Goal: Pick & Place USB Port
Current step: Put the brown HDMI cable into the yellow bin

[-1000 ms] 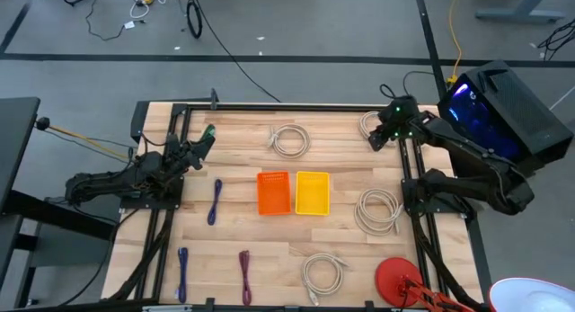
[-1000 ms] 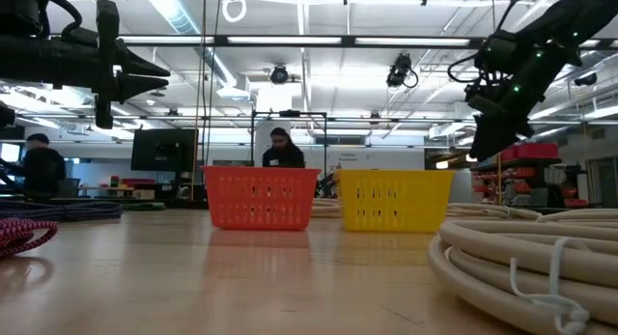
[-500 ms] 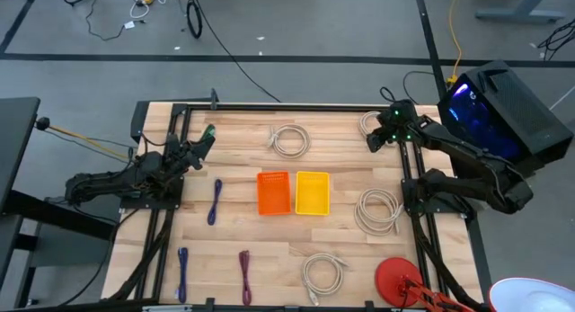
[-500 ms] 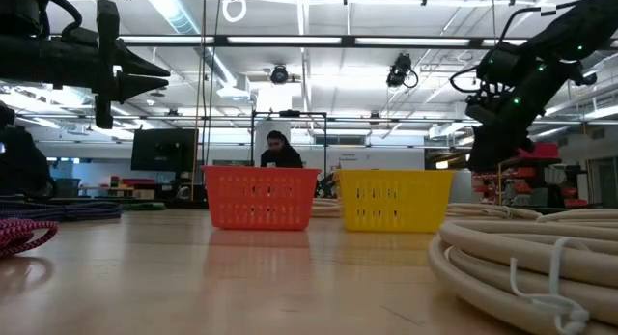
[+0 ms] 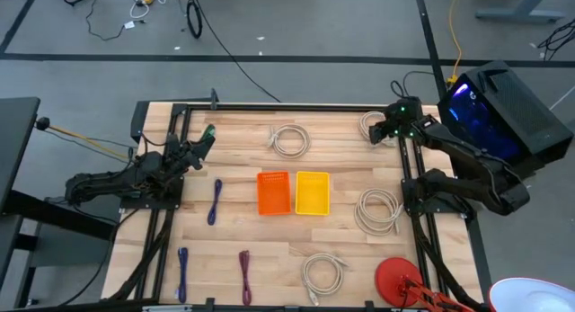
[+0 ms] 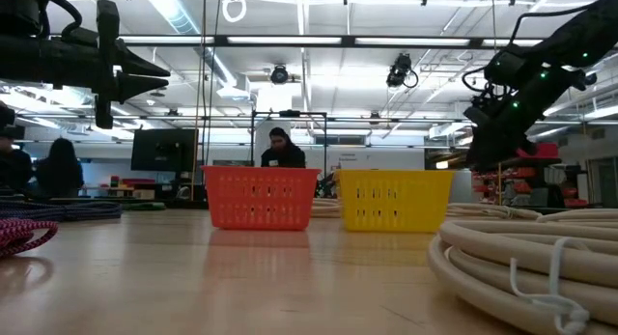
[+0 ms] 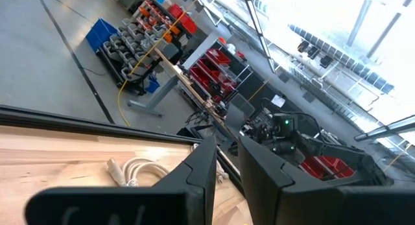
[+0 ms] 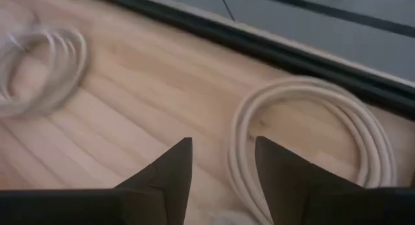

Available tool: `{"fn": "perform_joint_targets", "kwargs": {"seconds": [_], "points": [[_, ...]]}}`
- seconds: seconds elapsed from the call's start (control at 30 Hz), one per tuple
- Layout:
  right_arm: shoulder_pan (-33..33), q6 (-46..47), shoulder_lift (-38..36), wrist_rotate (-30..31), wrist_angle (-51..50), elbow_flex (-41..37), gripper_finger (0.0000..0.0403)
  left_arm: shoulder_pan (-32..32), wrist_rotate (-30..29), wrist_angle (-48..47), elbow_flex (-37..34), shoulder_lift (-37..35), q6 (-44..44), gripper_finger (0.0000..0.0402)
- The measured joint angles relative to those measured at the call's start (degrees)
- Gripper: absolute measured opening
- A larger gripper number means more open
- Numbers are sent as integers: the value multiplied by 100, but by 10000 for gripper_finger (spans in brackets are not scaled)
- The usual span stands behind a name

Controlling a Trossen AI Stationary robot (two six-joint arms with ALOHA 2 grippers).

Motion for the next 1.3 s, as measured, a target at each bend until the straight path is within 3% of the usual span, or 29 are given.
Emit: {"fn": "perform_joint_targets", "kwargs": {"seconds": [0.53,1.07,1.3], "points": [[436,-175,227,550,-43,-57,153,-8,79,-12,0,0,23,69],[840,405,328,896,353,-458,138,-6,100,-28,0,0,38,69],[1053,631,381,1167,422,-627,130,-6,531,-28,0,0,19,69]]}}
